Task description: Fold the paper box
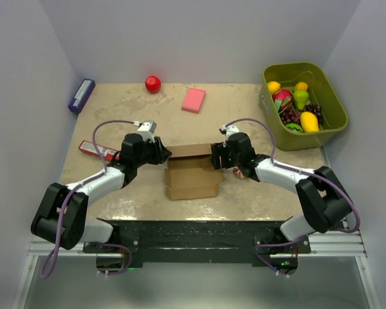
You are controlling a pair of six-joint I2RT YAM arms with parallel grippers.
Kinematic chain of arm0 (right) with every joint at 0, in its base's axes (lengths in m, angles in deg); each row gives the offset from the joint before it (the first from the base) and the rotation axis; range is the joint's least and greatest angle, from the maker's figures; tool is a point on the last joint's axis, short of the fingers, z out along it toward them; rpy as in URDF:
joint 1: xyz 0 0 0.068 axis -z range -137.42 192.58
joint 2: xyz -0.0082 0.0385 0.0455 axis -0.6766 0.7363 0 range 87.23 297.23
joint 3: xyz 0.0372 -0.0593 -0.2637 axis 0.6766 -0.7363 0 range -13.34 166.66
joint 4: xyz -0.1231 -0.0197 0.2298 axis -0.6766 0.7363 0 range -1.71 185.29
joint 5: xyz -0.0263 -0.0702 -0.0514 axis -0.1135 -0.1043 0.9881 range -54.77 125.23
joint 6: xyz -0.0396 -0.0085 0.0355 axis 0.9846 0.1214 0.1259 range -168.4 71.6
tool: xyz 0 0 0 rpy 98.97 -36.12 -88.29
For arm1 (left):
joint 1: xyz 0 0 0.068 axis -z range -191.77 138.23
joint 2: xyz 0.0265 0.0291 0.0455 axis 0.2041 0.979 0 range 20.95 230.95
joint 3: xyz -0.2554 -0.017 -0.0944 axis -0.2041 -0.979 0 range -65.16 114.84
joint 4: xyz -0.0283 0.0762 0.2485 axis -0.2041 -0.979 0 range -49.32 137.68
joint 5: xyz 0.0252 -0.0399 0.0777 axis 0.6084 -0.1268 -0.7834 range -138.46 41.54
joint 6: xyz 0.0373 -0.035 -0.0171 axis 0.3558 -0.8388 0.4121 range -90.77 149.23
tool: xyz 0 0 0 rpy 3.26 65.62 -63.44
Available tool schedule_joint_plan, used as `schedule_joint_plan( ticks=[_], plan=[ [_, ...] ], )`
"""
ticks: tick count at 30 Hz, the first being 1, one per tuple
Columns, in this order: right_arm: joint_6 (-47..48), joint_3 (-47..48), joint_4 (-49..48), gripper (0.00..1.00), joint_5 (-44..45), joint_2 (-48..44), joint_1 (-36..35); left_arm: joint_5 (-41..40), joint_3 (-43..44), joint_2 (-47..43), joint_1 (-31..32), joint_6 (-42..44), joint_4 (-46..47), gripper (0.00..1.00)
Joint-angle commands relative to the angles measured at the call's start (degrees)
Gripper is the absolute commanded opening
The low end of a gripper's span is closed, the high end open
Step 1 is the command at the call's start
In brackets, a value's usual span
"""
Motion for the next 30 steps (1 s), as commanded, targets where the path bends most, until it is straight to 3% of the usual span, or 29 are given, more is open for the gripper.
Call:
schedule_joint_plan(
  ticks=[1, 12, 16, 22, 27, 30],
  plan=[
    [3.6, -1.7, -12.4, 0.67, -3.1, 1.1, -0.1, -1.1, 0.8, 1.5, -0.8, 3.0, -4.1, 0.36],
    [6.7, -3.0, -23.6, 0.66, -8.0, 5.5, -0.2, -0.6, 1.0, 1.9, -1.4, 3.4, -4.6, 0.34],
    [8.0, -2.8, -26.7, 0.61, -8.5, 7.0, -0.2, -0.5, 1.1, 1.9, -1.6, 3.5, -4.8, 0.34],
    [8.9, -1.8, -26.4, 0.42, -7.8, 9.1, -0.8, -0.3, 1.1, 2.0, -1.7, 3.5, -4.8, 0.34],
    [9.5, -1.6, -24.9, 0.29, -1.4, 9.7, -3.7, 0.4, 1.3, 2.3, -1.8, 3.3, -4.2, 0.34],
    [9.0, -1.5, -25.0, 0.27, 1.9, 10.3, -5.3, 0.9, 1.3, 2.4, -1.8, 3.3, -4.1, 0.34]
  ],
)
